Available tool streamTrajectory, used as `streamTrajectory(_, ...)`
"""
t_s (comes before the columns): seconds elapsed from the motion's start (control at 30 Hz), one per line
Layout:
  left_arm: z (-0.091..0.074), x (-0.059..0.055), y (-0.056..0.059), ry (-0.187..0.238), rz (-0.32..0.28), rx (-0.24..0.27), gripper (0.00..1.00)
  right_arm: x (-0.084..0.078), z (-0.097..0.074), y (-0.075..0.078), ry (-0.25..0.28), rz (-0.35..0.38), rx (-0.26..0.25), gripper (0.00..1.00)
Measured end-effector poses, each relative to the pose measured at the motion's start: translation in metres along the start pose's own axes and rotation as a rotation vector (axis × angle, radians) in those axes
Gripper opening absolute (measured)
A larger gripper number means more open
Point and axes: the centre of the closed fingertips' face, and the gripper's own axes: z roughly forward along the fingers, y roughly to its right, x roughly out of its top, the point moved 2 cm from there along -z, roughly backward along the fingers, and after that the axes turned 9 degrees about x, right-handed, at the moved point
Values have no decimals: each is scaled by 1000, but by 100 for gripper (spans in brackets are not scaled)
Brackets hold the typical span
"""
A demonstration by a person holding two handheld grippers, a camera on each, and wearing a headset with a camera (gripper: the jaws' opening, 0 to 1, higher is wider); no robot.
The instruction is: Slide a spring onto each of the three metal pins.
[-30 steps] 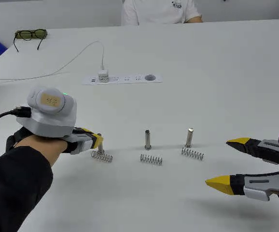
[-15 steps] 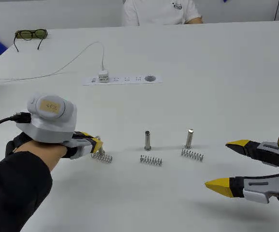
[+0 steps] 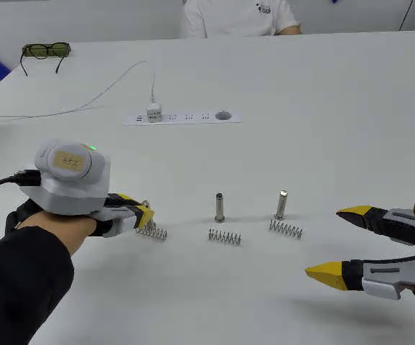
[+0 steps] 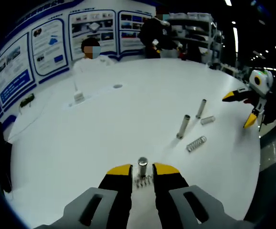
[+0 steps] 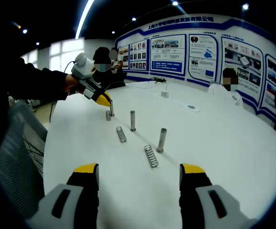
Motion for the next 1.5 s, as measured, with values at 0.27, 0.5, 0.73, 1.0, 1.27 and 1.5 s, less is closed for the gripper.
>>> streamTrajectory(0.27, -4, -11, 1, -15, 45, -37, 24, 0, 1, -1, -2, 1, 1, 70)
streamTrajectory(0.5, 3, -20, 5, -45, 101, -89, 30, -1, 0, 0, -6, 4, -2, 70)
streamTrajectory(0.73, 11, -23, 4, -58, 160, -146, 32, -3, 0, 2, -7, 10, -7, 69)
streamTrajectory(1.0, 18, -24, 9, -75, 199, -199, 32, -4, -1, 4, -9, 16, -12, 69)
streamTrajectory(1.27, 18, -30, 15, -103, 212, -214, 27, -5, -1, 4, -10, 20, -12, 69)
streamTrajectory(1.5, 12, -40, 17, -125, 223, -214, 22, -4, 0, 2, -9, 17, -5, 69)
